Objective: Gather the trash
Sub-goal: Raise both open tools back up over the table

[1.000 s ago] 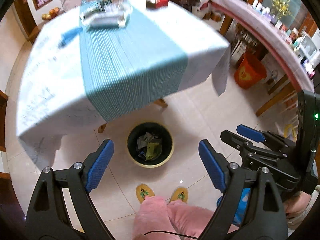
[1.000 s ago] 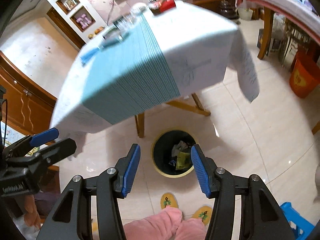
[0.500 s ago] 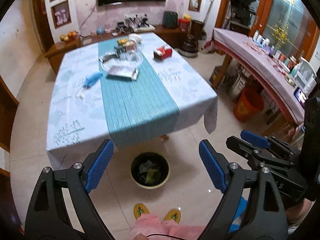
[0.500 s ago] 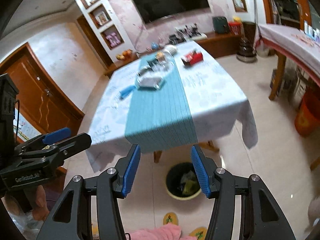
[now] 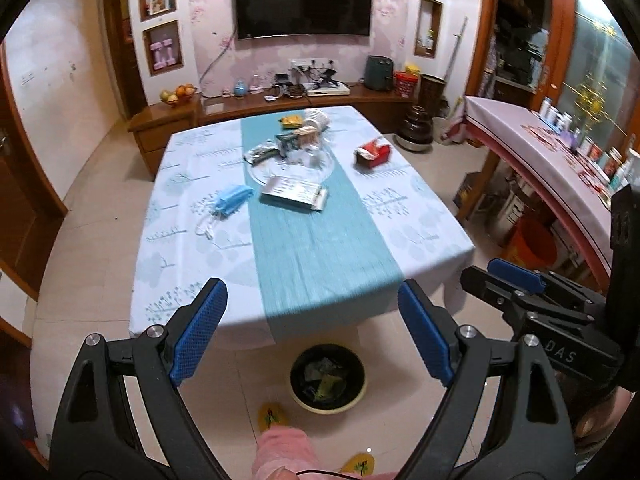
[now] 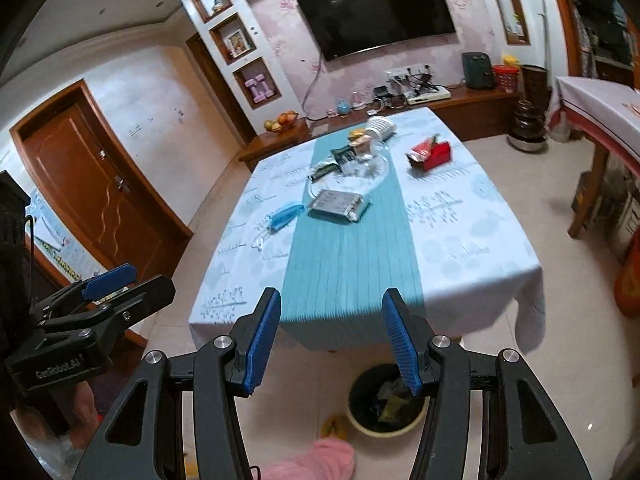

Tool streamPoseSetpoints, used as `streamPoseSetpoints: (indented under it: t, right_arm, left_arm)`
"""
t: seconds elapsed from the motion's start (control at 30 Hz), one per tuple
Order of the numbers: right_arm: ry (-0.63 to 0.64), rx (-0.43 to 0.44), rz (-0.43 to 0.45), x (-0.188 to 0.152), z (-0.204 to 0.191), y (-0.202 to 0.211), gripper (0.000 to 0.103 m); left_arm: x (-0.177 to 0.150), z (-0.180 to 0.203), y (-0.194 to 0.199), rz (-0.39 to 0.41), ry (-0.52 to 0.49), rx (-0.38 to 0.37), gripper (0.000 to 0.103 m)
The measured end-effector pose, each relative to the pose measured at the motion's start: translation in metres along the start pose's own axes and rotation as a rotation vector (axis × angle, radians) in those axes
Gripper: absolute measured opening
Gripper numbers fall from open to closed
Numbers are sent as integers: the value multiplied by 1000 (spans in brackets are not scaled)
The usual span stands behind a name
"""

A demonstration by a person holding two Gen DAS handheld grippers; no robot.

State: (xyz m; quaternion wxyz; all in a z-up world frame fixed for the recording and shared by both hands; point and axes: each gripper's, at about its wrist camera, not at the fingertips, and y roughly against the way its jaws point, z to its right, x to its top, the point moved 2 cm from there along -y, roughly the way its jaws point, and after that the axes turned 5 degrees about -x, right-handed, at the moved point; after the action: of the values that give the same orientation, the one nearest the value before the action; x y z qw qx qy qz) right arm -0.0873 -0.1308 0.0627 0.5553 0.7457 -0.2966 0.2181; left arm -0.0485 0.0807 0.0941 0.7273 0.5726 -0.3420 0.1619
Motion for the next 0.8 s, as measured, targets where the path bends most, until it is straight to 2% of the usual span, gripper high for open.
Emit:
streamPoseSetpoints:
  t: [0.17,0.37,0.6,0.7,0.73,0.8]
  right_arm:
    - [42,3,-6,32,-16,-48,54]
    - [68,-23,-30,82,-38,-133,54]
    - [145,-76,-97,132,-57,-245,55]
    - [175,-93,-136,145,-59,-294,63]
    - [187,-98,-149,148,-59,-309,69]
    - [214,-116,-182,155,-57,-345,72]
  left_arm:
    - [24,-38,-38,-15,43,12,85]
    - [70,-87,-100,-46,33,14,85]
    - [119,-149,-195,-174,21,-32,85]
    - [128,-170,-238,-238,21,-42,85]
    - [131,-177,-254,-265,19,-48,85]
    - [134,-193,-289,-318,18,-57,85]
